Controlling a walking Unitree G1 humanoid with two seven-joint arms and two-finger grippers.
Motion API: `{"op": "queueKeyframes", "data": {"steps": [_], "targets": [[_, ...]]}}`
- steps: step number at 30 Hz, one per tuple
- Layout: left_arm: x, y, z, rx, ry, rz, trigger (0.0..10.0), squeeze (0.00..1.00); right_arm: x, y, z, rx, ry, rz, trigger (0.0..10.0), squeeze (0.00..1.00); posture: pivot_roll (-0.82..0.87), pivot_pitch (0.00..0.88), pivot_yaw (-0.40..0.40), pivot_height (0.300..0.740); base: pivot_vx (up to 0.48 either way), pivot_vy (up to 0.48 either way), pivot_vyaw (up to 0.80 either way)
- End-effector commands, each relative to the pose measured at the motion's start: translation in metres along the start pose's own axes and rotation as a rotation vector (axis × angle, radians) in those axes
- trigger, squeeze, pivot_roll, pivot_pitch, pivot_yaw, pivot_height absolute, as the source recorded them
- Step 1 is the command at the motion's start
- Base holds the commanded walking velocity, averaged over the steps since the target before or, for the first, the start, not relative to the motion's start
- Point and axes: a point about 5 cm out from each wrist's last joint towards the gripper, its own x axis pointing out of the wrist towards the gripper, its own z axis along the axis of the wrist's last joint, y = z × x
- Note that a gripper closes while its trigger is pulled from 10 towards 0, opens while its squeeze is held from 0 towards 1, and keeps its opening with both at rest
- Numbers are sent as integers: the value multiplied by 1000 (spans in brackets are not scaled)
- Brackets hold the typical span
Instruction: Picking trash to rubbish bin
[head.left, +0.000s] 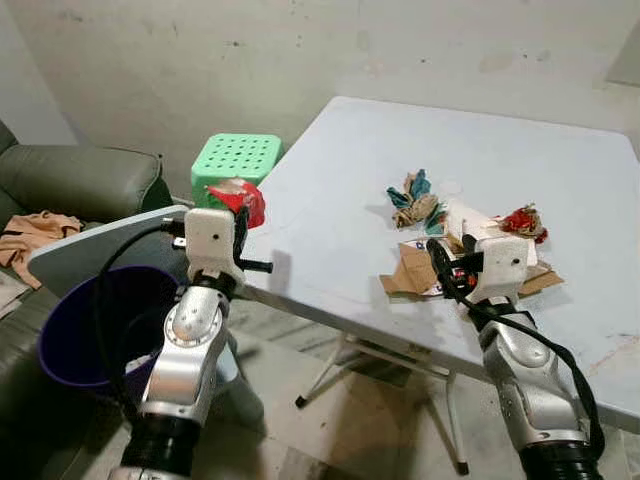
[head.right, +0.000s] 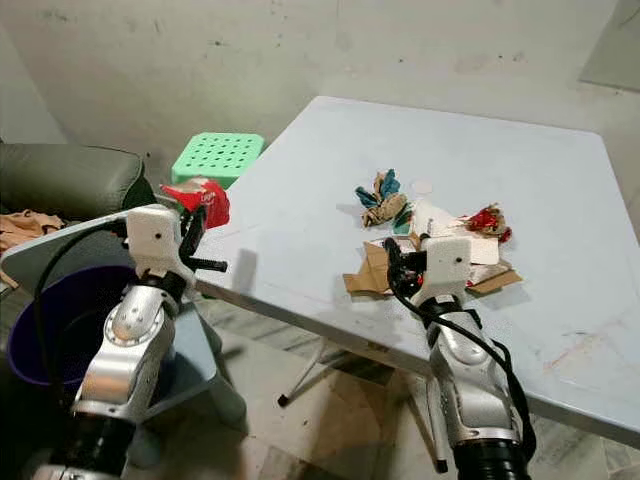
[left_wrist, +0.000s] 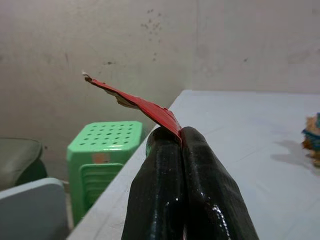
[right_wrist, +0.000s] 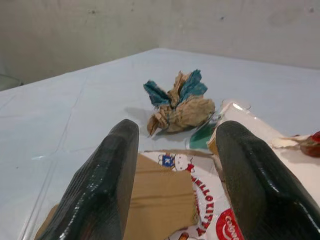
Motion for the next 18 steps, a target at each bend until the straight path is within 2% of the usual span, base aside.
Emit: {"op": "queueKeyframes", "data": {"steps": [1,4,18], "targets": [[-2,1,5,-23,-36,-4,10000,0,-1,2,-2,-13,0,-2,10000,0,94,25,16,740,0,0,0],[-4,3,0,12,-16,16,10000,0,-3,4,-6,-37,6,4,10000,0,95,26,13,740,0,0,0],[5,6,4,-30,-35,1,10000,0,-3,3,-9,-83,3,1,10000,0,92,17,13,740,0,0,0]]}}
